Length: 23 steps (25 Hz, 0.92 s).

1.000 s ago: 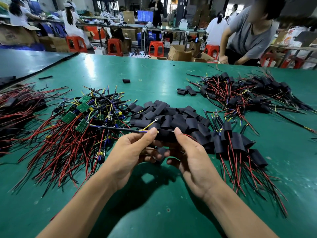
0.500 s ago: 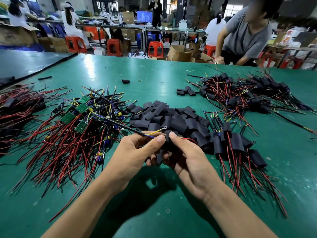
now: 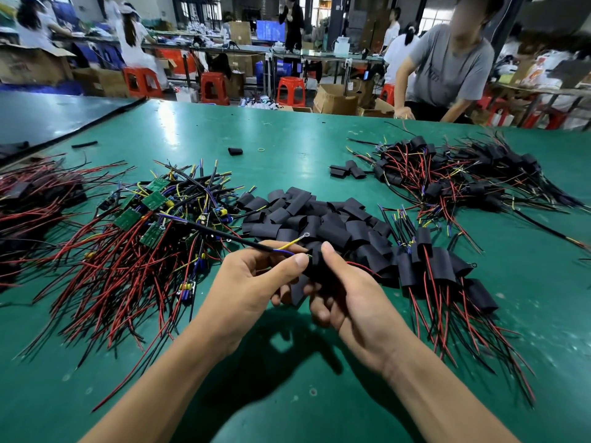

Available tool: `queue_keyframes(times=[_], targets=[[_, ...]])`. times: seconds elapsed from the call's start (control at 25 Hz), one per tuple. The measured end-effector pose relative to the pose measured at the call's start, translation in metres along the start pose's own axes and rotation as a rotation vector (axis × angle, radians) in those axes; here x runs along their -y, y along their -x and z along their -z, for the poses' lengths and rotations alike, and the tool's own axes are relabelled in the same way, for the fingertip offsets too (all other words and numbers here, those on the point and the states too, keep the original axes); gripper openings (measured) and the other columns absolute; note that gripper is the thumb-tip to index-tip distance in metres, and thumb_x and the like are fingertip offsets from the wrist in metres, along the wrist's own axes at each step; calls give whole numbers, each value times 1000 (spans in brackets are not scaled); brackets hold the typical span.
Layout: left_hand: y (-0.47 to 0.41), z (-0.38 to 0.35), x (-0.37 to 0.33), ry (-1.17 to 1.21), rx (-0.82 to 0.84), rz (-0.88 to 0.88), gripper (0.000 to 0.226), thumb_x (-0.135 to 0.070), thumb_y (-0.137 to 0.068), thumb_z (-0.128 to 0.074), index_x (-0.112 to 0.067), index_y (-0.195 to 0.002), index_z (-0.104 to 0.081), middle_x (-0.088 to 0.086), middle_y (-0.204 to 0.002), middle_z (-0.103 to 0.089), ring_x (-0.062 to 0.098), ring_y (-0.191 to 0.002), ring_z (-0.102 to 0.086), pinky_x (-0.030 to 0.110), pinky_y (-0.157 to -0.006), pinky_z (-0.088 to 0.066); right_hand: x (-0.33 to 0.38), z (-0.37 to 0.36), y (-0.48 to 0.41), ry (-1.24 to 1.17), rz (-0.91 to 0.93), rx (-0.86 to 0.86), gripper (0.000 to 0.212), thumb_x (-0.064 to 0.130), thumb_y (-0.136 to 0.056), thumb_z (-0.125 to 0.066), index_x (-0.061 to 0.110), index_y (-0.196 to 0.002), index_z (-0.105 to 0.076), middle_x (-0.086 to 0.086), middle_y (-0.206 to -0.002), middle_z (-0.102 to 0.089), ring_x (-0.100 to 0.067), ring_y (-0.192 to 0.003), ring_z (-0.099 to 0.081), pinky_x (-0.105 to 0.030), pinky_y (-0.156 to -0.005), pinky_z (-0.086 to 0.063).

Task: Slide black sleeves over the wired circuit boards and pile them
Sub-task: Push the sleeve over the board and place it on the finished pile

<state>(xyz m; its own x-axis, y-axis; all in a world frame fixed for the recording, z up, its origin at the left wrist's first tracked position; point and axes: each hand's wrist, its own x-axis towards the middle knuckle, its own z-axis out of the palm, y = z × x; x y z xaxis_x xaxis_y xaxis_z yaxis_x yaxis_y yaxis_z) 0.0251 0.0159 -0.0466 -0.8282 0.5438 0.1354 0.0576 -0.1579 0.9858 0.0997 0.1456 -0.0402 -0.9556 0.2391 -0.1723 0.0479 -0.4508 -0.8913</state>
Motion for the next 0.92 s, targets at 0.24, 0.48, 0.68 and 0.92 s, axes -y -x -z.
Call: queue_keyframes(times=[0.24, 0.48, 0.68, 0.92], targets=[[-4, 0, -6, 260, -26, 194, 14, -28, -69, -75, -14, -70, -73, 7, -67, -63, 17, -43, -53, 21, -43, -39, -2, 2, 0, 53, 31, -35, 39, 43, -97, -53, 27, -72, -78, -4, -51, -55, -8, -32, -34, -17, -33, -25], [-2, -4, -4, 237, 34, 198, 15, -29, -70, -80, -18, -80, -77, 6, -70, -67, 15, -48, -56, 24, -51, -41, -4, 6, -1, 67, 155, -24, 24, 42, -80, -70, 19, -80, -78, -7, -67, -63, -9, -40, -40, -17, -38, -33], [-1, -4, -3, 191, -10, 140, 15, -23, -70, -81, -15, -83, -77, 11, -76, -67, 14, -53, -53, 28, -58, -41, -7, 9, -3, 77, 231, -68, 19, 35, -78, -74, 16, -75, -76, -20, -69, -52, -11, -38, -41, -19, -39, -35], [-1, -5, -9, 202, -52, 164, 14, -25, -70, -77, -14, -77, -76, 9, -69, -64, 16, -46, -54, 30, -56, -37, -7, 9, -3, 43, 249, -60, 20, 38, -79, -71, 18, -75, -76, -12, -69, -68, -13, -38, -48, -18, -40, -40]])
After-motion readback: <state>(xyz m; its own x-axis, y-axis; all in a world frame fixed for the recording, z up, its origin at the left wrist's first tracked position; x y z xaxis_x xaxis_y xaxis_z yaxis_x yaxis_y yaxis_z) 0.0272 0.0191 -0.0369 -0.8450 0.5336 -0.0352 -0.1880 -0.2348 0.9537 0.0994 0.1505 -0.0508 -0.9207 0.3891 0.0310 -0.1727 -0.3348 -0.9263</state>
